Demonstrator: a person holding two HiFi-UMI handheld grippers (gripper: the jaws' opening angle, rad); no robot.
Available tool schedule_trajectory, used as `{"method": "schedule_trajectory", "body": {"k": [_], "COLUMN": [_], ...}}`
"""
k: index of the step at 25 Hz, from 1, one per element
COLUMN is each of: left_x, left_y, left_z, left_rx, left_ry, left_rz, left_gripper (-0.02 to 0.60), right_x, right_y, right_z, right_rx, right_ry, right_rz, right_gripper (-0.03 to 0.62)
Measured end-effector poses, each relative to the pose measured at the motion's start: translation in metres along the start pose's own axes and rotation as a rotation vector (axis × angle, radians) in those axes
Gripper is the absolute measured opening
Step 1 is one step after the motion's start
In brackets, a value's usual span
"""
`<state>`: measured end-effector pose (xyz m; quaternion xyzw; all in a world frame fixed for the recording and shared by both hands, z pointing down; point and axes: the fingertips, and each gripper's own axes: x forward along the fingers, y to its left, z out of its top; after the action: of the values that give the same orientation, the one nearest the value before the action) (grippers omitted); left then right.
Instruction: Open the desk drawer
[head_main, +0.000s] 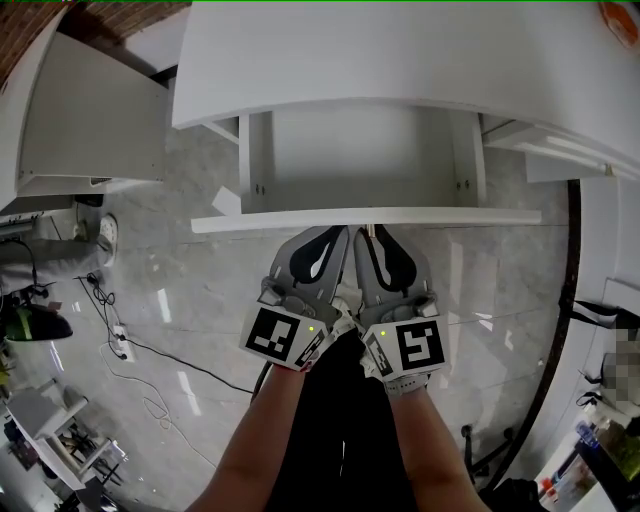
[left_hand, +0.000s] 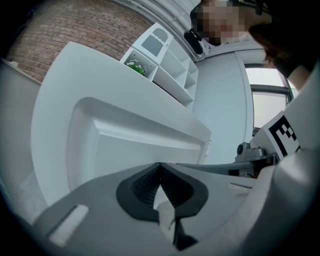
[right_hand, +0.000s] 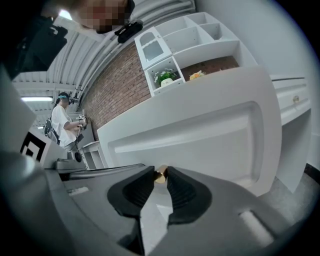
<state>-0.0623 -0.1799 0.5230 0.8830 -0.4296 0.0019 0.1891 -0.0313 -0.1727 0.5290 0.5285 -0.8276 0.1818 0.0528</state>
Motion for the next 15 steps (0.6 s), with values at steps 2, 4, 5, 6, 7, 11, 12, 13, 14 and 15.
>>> {"method": "schedule_trajectory", "body": {"k": [2,4,5,6,7,11,12,13,14,15], "left_x": [-0.003,-0.006,-0.008,-0.010,-0.012,-0.019,-0.021,-0.023,-0.025,-0.026], "left_y": [-0.003,-0.005,-0.006,-0.007,-0.008,-0.013,-0.014,-0.015,-0.016,-0.018], "left_z": [-0.002,-0.003,-0.003,-0.004,-0.005,-0.007,-0.007,-0.008,-0.008,-0.010], "left_rx": [-0.010,-0.002,0.002,0.004,0.001,-0.013,-0.014,-0.014,-0.012,-0.010], "left_ry": [0.004,0.009,0.011,0.012,0.013,0.012,0.012,0.011,0.013,0.015], "left_rz": [-0.001,-0.003,-0.002,-0.001,0.002,0.007,0.009,0.012,0.014,0.015], "left_gripper": [0.002,0.002,0.002,0.002,0.002,0.002,0.002,0.002,0.002,0.002], "right_x": [-0.004,-0.007,-0.009,-0.011,-0.013,-0.021,-0.022,-0.024,-0.026,-0.029], "right_y": [0.001,0.003,0.004,0.005,0.006,0.011,0.012,0.013,0.014,0.014], "right_z": [-0.001,-0.003,-0.004,-0.005,-0.006,-0.008,-0.009,-0.009,-0.010,-0.011], "right_rx": [-0.004,-0.004,-0.002,-0.001,0.001,0.004,0.003,0.002,0.002,0.002], "right_ry": [0.002,0.004,0.005,0.007,0.008,0.009,0.011,0.013,0.013,0.013], "right_rz": [0.004,0.004,0.005,0.008,0.010,0.015,0.017,0.020,0.023,0.024], "right_gripper": [0.078,0.078,0.078,0.078,0.078,0.078,0.078,0.078,0.078,0.078]}}
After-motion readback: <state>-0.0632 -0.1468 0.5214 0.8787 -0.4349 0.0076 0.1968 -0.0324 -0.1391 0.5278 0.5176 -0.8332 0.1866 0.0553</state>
